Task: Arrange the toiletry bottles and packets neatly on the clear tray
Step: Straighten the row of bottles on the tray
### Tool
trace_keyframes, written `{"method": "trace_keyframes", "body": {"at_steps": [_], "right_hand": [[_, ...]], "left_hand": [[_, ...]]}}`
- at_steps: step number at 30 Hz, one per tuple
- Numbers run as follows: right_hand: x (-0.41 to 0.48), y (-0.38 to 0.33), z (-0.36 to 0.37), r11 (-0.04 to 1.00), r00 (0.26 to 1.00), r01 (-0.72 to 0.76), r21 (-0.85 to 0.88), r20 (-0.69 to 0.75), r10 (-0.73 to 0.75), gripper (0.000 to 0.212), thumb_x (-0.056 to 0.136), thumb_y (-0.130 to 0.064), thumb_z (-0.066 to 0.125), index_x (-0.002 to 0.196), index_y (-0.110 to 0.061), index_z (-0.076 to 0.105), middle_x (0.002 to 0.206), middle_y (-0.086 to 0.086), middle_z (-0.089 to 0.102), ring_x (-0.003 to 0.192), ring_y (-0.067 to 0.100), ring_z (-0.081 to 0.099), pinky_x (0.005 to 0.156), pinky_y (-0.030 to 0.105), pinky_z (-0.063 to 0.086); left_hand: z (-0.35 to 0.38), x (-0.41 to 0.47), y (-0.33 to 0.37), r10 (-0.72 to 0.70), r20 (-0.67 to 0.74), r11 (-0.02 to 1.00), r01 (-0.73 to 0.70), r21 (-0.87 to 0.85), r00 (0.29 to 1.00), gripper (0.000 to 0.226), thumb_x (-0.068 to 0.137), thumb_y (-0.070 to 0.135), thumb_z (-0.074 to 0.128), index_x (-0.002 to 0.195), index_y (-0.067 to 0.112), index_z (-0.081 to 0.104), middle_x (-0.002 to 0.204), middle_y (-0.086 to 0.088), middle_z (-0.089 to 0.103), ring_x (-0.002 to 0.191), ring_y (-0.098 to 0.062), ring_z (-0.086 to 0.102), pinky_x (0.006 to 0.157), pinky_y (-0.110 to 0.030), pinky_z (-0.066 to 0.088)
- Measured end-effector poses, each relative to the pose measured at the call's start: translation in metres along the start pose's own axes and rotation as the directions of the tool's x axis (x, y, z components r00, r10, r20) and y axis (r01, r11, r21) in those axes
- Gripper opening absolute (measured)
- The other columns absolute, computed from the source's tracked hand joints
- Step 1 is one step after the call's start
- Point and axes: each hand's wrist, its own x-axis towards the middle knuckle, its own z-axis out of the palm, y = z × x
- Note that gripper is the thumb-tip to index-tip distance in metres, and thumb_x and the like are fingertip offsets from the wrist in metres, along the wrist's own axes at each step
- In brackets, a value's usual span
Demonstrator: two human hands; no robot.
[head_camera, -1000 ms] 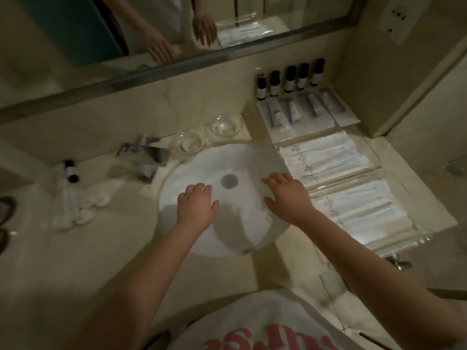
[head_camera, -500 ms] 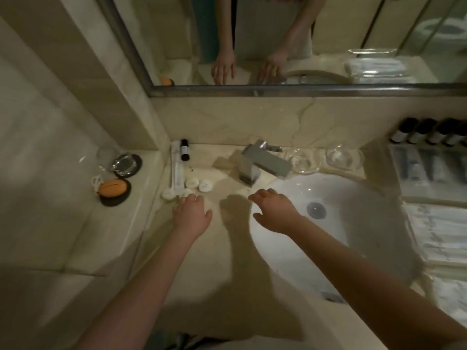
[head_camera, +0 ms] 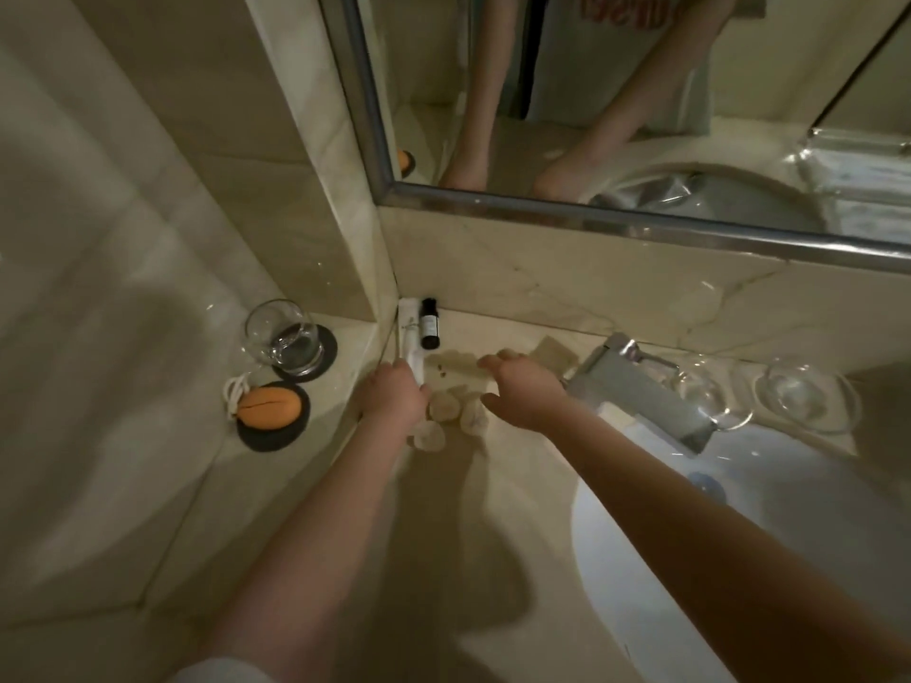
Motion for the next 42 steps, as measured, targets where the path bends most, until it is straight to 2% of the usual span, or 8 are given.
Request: {"method": "trace_keyframes", "body": {"at_steps": [6,10,12,14,19,26,33,42], "right_hand": [[0.048,-0.009,-0.001,0.989,0.999,-0.030,0.143,0.032,0.026,0.053,0.089,-0.028,0.054,0.138,-0.014,0.038,0.131,0.011,0.050,0.116,0.030,0.051,0.090,0.037,0.046],[0.083,-0.032,-0.015,0.948,0.995,-0.098,0.302,-0.003,0.103,0.043,0.092,-0.026,0.051,0.131,-0.007,0.045,0.125,0.014,0.056,0.111,0.030,0.055,0.086,0.035,0.045],[0.102,-0.044,-0.018,0.921,0.985,-0.157,0.356,-0.006,0.170,0.035,0.093,-0.026,0.046,0.122,-0.007,0.050,0.114,0.013,0.061,0.097,0.029,0.058,0.076,0.034,0.046],[0.120,-0.054,-0.016,0.881,0.967,-0.243,0.406,0.026,0.254,0.033,0.091,-0.028,0.048,0.118,-0.009,0.049,0.105,0.008,0.061,0.088,0.026,0.058,0.071,0.033,0.047],[0.141,-0.062,-0.008,0.852,0.940,-0.336,0.402,0.087,0.330,0.035,0.086,-0.017,0.056,0.119,-0.008,0.052,0.119,0.012,0.060,0.111,0.029,0.058,0.087,0.034,0.049],[0.118,-0.044,-0.011,0.807,0.950,-0.284,0.517,0.038,0.309,0.026,0.089,-0.015,0.048,0.111,-0.005,0.057,0.108,0.013,0.063,0.098,0.028,0.062,0.073,0.032,0.049],[0.037,-0.022,-0.024,0.563,0.941,-0.129,0.816,-0.079,0.330,0.032,0.086,-0.016,0.060,0.113,-0.008,0.046,0.101,0.008,0.058,0.093,0.029,0.061,0.083,0.047,0.053],[-0.097,0.020,-0.047,0.466,0.870,0.060,0.882,-0.276,0.410,0.031,0.082,-0.013,0.063,0.110,-0.014,0.050,0.073,-0.002,0.052,0.072,0.016,0.054,0.084,0.049,0.052]], "left_hand": [[0.006,0.030,-0.002,-0.196,0.096,0.920,0.217,-0.326,0.976,0.033,0.086,0.025,0.061,0.113,0.007,0.052,0.111,-0.013,0.063,0.096,-0.032,0.062,0.065,-0.029,0.041],[0.010,0.043,-0.009,-0.245,0.185,0.850,0.302,-0.432,0.952,0.021,0.090,0.020,0.054,0.107,0.008,0.060,0.077,-0.002,0.057,0.059,-0.015,0.053,0.045,-0.024,0.037],[0.012,0.048,-0.012,-0.215,0.187,0.877,0.274,-0.395,0.959,0.025,0.093,0.021,0.052,0.111,0.005,0.059,0.082,0.000,0.056,0.065,-0.016,0.053,0.055,-0.023,0.040],[0.013,0.052,-0.015,-0.174,0.201,0.911,0.235,-0.340,0.964,0.029,0.094,0.025,0.052,0.115,0.004,0.057,0.106,-0.009,0.061,0.092,-0.026,0.059,0.072,-0.027,0.041],[0.015,0.057,-0.020,-0.146,0.232,0.875,0.235,-0.423,0.962,0.034,0.095,0.027,0.050,0.123,0.008,0.053,0.126,-0.015,0.056,0.115,-0.033,0.053,0.091,-0.037,0.042],[0.008,0.035,-0.017,-0.132,0.169,0.773,0.208,-0.599,0.977,0.026,0.094,0.022,0.046,0.117,0.014,0.055,0.085,-0.002,0.058,0.071,-0.016,0.056,0.056,-0.026,0.044],[-0.008,-0.016,0.010,-0.086,0.093,0.738,0.127,-0.663,0.992,0.035,0.095,0.029,0.045,0.127,0.016,0.048,0.099,-0.003,0.058,0.081,-0.019,0.058,0.066,-0.032,0.051],[-0.008,-0.106,0.066,0.078,-0.070,0.664,-0.104,-0.740,0.994,0.009,0.093,0.023,0.049,0.099,0.017,0.051,0.085,-0.002,0.056,0.074,-0.018,0.054,0.059,-0.027,0.042]]}}
